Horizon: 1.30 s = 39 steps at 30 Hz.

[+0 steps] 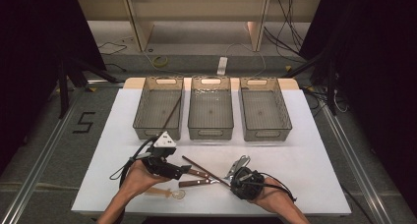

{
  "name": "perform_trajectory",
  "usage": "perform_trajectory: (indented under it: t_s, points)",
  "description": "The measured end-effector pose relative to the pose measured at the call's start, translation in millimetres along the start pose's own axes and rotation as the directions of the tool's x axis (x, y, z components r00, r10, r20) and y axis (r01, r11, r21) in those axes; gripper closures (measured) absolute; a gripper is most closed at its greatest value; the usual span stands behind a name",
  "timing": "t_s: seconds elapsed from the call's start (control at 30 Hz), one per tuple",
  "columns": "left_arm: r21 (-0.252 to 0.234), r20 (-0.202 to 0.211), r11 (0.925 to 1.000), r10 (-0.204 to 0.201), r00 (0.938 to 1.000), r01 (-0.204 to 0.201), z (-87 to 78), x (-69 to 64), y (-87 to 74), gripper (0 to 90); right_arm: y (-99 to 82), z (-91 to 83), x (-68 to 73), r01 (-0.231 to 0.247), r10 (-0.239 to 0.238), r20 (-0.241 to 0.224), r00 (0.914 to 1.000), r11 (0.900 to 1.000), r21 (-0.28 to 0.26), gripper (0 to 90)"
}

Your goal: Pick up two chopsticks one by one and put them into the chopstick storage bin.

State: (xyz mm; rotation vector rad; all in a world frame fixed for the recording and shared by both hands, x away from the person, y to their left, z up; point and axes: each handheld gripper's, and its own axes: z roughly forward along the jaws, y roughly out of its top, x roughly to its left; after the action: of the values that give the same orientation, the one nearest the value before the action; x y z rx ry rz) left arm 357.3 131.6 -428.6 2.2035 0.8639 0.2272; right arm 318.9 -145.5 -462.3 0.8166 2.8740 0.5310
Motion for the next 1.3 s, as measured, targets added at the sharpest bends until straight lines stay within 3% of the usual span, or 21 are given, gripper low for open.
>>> perform_trajectory:
  t_s: [0.07,0.13,0.17,0.37,0.57,0.77,0.83,0.87,0.9,0.93,0.97,1.0,1.17,1.23,1.3]
  points:
    - [0.004,0.002,1.0,0.007,1.0,-0.007,0.0,-0.8,0.2,16.2,-0.2,-0.3,0.0,-0.005,0.005,0.01,0.9999,1.0,-0.008,86.0]
    - [0.004,0.005,0.9999,0.015,0.9999,-0.015,0.3,-1.7,0.6,16.3,-1.0,-2.7,-0.7,0.002,-0.002,-0.009,1.0,1.0,-0.006,86.4]
    - [0.005,0.004,0.9998,0.021,0.9998,-0.021,0.5,-2.0,0.5,16.3,-1.2,-5.2,-0.7,0.03,-0.03,-0.015,0.9994,0.9995,-0.004,86.5]
    - [0.016,0.023,0.9977,0.065,0.9976,-0.066,1.7,-7.7,3.0,16.6,-0.5,-12.4,-2.6,0.032,-0.032,-0.007,0.9995,0.999,-0.03,86.6]
    - [0.075,0.066,0.9872,0.135,0.9886,-0.14,10.0,-19.4,7.2,17.1,3.1,-23.0,-2.4,0.087,-0.089,-0.023,0.9958,0.9947,-0.054,86.5]
    - [0.155,0.101,0.9635,0.204,0.9736,-0.218,21.9,-30.9,8.8,17.3,6.1,-24.9,2.2,0.143,-0.145,-0.03,0.989,0.9882,-0.054,86.5]
    - [0.182,0.116,0.9527,0.225,0.9676,-0.243,24.3,-33.6,8.5,18.0,6.9,-26.3,5.5,0.191,-0.193,-0.036,0.9806,0.9803,-0.051,86.6]
    - [0.184,0.117,0.9515,0.228,0.9667,-0.246,25.5,-35.2,8.2,18.0,6.9,-26.3,5.5,0.191,-0.193,-0.036,0.9806,0.9803,-0.051,86.6]
    - [0.195,0.127,0.9446,0.242,0.9618,-0.264,26.3,-37.3,8.0,18.6,7.2,-26.7,6.7,0.194,-0.196,-0.039,0.9798,0.9796,-0.052,86.5]
    - [0.2,0.134,0.9419,0.247,0.9597,-0.27,26.9,-39.0,8.0,20.0,7.6,-27.9,8.3,0.22,-0.223,-0.047,0.9737,0.974,-0.052,86.5]
    - [0.203,0.147,0.9375,0.256,0.9553,-0.283,27.5,-41.2,8.0,20.0,7.6,-27.9,8.3,0.22,-0.223,-0.047,0.9737,0.974,-0.052,86.5]
    - [0.209,0.163,0.9285,0.276,0.9471,-0.307,28.2,-43.8,8.2,21.0,7.7,-28.2,9.4,0.228,-0.23,-0.05,0.9718,0.9723,-0.053,86.5]
    - [0.248,0.215,0.8915,0.331,0.9189,-0.379,32.9,-55.0,6.9,29.3,7.1,-29.7,11.9,0.276,-0.278,-0.057,0.9588,0.9601,-0.046,86.6]
    - [0.259,0.226,0.88,0.346,0.9107,-0.398,34.0,-57.0,6.9,35.5,7.0,-30.8,12.7,0.278,-0.28,-0.062,0.958,0.9596,-0.043,86.5]
    - [0.266,0.244,0.8773,0.34,0.9084,-0.399,34.9,-58.3,6.7,37.9,7.0,-30.9,12.4,0.289,-0.291,-0.059,0.955,0.9565,-0.042,86.5]
